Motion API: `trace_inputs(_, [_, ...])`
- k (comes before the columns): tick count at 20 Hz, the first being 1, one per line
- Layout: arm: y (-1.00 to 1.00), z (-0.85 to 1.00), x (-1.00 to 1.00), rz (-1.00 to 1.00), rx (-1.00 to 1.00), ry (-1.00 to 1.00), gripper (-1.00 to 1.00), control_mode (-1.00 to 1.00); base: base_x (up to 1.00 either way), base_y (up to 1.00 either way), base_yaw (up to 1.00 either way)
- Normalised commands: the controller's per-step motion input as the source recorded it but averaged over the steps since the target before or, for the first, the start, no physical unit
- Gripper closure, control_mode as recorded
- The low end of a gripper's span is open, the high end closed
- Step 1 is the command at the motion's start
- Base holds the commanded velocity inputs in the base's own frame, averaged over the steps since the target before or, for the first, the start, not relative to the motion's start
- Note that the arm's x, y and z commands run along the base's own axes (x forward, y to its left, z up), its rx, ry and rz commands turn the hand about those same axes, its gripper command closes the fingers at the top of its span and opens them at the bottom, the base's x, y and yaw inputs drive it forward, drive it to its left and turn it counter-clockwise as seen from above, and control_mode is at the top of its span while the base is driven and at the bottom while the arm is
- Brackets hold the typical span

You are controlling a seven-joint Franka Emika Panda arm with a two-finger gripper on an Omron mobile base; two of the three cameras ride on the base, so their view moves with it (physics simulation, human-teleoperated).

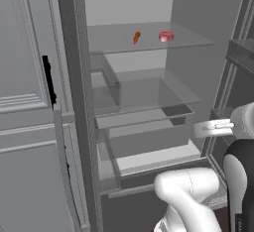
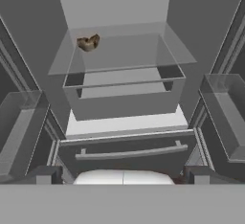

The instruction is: Place one carrot and one steak in each tupperware on the nearby counter, to pack two identical lunches.

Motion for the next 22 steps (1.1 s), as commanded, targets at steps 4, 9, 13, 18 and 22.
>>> trace_inputs(4, [0.00, 0.00, 0.00, 0.00, 0.00, 0.00, -1.00, 1.00, 0.65, 0.00, 0.02])
trace_inputs(9, [0.07, -0.51, 0.62, 0.14, 0.00, 0.09, -1.00, -1.00, 0.00, 0.00, 0.00])
trace_inputs(13, [0.30, -0.34, 0.94, 0.25, 0.00, 0.03, -1.00, -1.00, 0.00, 0.00, 0.00])
trace_inputs(18, [0.46, -0.20, 0.98, 0.14, -0.02, 0.00, -1.00, -1.00, 0.00, 0.00, 0.00])
trace_inputs(22, [0.32, -0.14, 0.83, 0.00, 0.00, 0.01, -1.00, -1.00, 0.00, 0.00, 0.00])
